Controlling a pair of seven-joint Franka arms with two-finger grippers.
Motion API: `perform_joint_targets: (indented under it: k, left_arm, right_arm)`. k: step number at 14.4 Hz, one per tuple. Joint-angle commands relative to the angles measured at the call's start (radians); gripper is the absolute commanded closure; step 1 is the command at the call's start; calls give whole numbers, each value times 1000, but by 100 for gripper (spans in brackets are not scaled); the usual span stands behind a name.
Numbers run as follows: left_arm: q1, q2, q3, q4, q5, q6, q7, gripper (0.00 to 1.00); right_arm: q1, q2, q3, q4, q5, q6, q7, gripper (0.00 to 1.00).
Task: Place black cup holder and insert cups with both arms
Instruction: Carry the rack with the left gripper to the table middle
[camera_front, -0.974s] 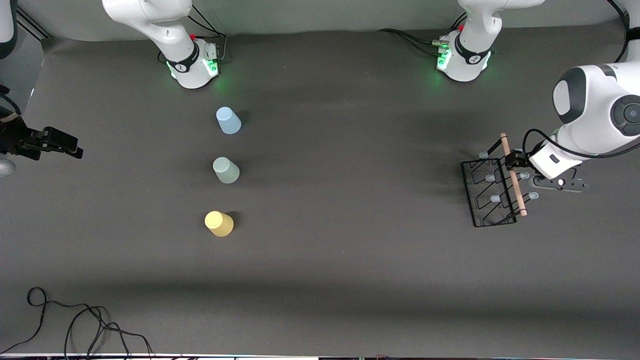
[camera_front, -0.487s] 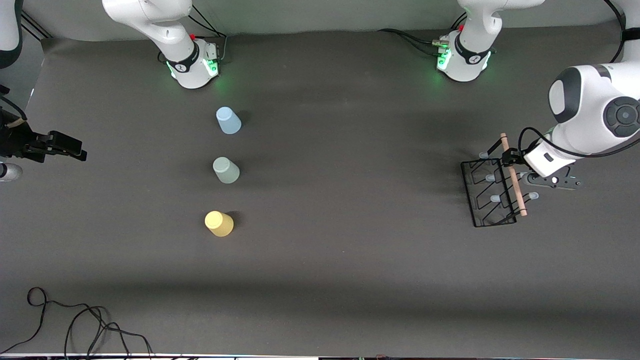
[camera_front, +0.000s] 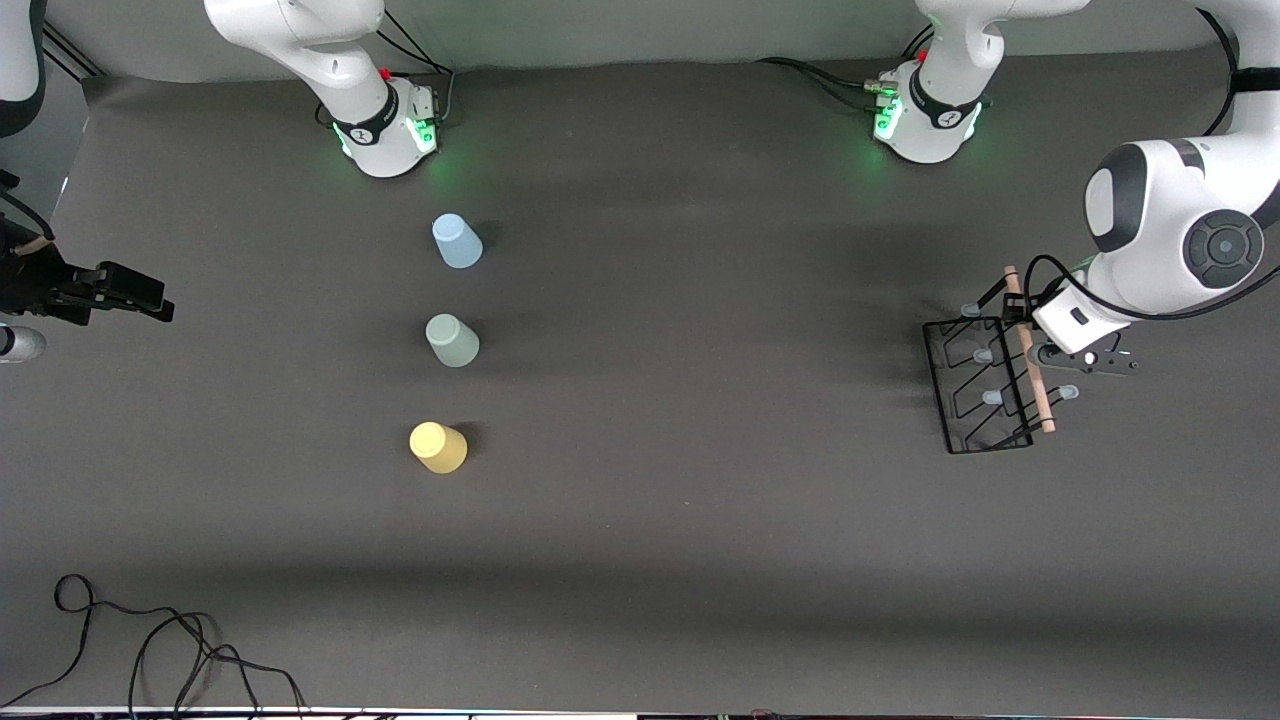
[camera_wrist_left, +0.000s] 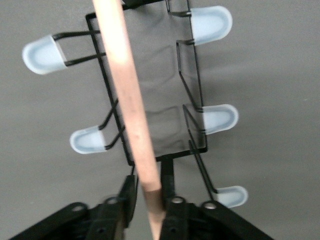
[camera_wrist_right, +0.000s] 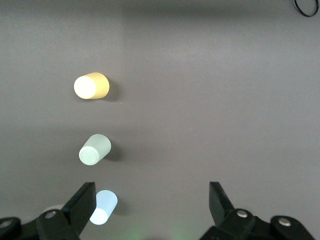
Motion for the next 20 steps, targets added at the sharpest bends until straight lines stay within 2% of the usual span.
perform_joint_targets:
  k: [1,3,5,9,12,15,17,20]
  left_arm:
    - [-12,-18,3,11,4,-32,-15,100]
    - [-13,-18,0,63,4,-90,-11,100]
    - [-21,-18,-1,158,4,-185,-1,100]
    - [-116,-20,-3,330,2,-296,-90,100]
    - [-217,-3,-9,395,-36,-285,-229,100]
    - [-333,55,-9,473,-70,-282,-398,100]
    - [-424,118,-12,528,-71,-271,-530,100]
    - [-615,251,-12,620,-70,-241,-737,100]
  right_arm:
    - [0,3,3,16,-4,-17,-1,0]
    - [0,1,3,16,-7,-17,-1,0]
    - [0,1,3,16,-7,-17,-3,0]
    - [-1,1,3,16,-7,-17,-3,0]
    - [-1,0,1,15,-7,-18,-3,0]
    - [-1,0,1,15,-8,-24,-3,0]
    - [-1,-2,1,15,-8,-24,-3,0]
    - [-1,-2,1,15,-8,-32,-3,0]
